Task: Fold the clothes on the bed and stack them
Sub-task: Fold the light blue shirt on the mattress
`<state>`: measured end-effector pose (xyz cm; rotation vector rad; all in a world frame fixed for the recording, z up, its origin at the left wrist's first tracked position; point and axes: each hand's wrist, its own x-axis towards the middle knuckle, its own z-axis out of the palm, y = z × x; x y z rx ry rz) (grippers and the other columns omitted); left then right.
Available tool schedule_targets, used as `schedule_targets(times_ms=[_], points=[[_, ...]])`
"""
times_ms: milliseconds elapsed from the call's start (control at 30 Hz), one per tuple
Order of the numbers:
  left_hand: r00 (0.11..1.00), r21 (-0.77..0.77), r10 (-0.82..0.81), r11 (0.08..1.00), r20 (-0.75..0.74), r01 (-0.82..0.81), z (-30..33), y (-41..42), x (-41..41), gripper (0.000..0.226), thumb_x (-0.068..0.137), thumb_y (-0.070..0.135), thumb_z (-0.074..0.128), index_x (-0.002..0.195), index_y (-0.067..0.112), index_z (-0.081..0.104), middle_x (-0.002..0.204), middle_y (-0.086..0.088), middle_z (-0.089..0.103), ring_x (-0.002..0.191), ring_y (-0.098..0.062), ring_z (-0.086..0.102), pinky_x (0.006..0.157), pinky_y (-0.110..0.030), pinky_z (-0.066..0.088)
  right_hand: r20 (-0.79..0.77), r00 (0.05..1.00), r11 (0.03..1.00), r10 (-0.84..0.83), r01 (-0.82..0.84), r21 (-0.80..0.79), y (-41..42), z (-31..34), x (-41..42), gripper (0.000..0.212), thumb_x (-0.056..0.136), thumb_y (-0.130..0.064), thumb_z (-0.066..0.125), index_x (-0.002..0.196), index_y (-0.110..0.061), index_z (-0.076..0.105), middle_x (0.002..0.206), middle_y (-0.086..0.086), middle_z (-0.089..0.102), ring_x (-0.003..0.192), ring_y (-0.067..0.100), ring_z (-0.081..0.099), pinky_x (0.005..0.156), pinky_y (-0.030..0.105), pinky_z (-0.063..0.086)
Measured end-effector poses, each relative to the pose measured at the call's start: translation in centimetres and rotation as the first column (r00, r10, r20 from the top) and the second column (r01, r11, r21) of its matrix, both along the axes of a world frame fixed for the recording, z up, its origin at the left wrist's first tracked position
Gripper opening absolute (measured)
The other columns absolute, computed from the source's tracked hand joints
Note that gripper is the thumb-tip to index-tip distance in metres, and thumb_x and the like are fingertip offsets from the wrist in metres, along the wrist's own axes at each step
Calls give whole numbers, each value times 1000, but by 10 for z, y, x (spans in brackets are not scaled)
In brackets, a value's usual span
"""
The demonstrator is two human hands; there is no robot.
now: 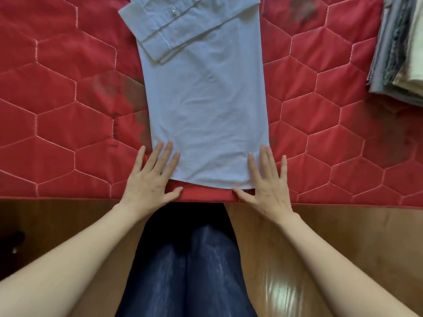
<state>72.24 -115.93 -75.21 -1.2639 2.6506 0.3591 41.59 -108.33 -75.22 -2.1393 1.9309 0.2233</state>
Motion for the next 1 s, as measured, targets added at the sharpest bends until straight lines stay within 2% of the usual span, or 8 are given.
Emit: schedule_targets(times_ms=[167, 267, 367, 467, 533, 667, 800, 1000], points=[[987, -71, -151, 987, -49, 147, 15, -8, -22, 52, 79, 6, 46, 128, 6, 61, 136, -22, 54, 125, -47, 49, 99, -63, 41, 46, 970, 958, 238, -227, -175, -8, 7, 19, 62, 82, -22, 61, 139, -5, 49, 149, 20, 39, 139, 36, 36, 113, 59, 27], [978, -149, -200, 970, -59, 190, 19, -11, -29, 49, 87, -3, 35, 122, 10, 67, 129, -19, 61, 117, -47, 57, 89, -62, 48, 16, 955, 917, 298, -281, -283, -18, 14, 29, 55, 84, 4, 46, 138, -10, 51, 142, 15, 50, 131, 33, 48, 103, 58, 40], [969, -245, -231, 948, -89, 203, 17, -22, -26, 52, 96, -5, 25, 117, 11, 70, 121, -18, 66, 109, -43, 62, 85, -56, 52, -84, 974, 907, 212, -228, -354, -36, 15, 29, 55, 88, 12, 39, 136, -12, 53, 134, 12, 58, 124, 31, 56, 96, 56, 47], [961, -303, -246, 932, -129, 198, 16, -38, -23, 38, 87, -9, 48, 110, 8, 72, 110, -17, 69, 99, -40, 67, 76, -47, 57, -133, 973, 893, 189, -227, -388, -56, 14, 26, 45, 87, 9, 53, 125, -11, 64, 120, 11, 67, 110, 30, 64, 88, 49, 53], [957, -311, -243, 932, -157, 185, 20, -48, -23, 32, 73, -13, 65, 95, 8, 75, 92, -11, 72, 83, -33, 70, 59, -35, 57, -117, 981, 897, 156, -190, -400, -67, 16, 24, 29, 79, 8, 64, 101, -10, 73, 96, 8, 71, 87, 28, 68, 74, 37, 55], [965, -228, -168, 966, -203, 120, 38, -58, -18, 33, 54, -18, 66, 73, 9, 71, 61, -4, 60, 51, -25, 56, 37, -23, 38, -4, 1000, 945, -17, 14, -327, -76, 37, 25, 21, 59, 6, 73, 71, -10, 66, 64, 4, 60, 55, 26, 58, 44, 28, 38], [924, -65, -47, 998, -379, 23, 68, -55, -4, 44, 53, -26, 56, 80, 6, 72, 62, -7, 60, 54, -27, 57, 37, -29, 42, 236, 969, 970, -71, 122, -209, -69, 79, 16, 9, 82, -7, 68, 89, -12, 71, 81, 2, 69, 71, 28, 63, 52, 32, 43], [831, 347, 177, 938, -527, 20, 147, -38, 17, 30, 69, -8, 56, 83, 10, 74, 77, 4, 71, 67, -18, 66, 56, -35, 52, 334, 942, 975, 27, -98, 199, -70, 183, -4, 19, 80, -7, 65, 90, -23, 68, 77, -15, 64, 74, 17, 62, 57, 31, 43]])
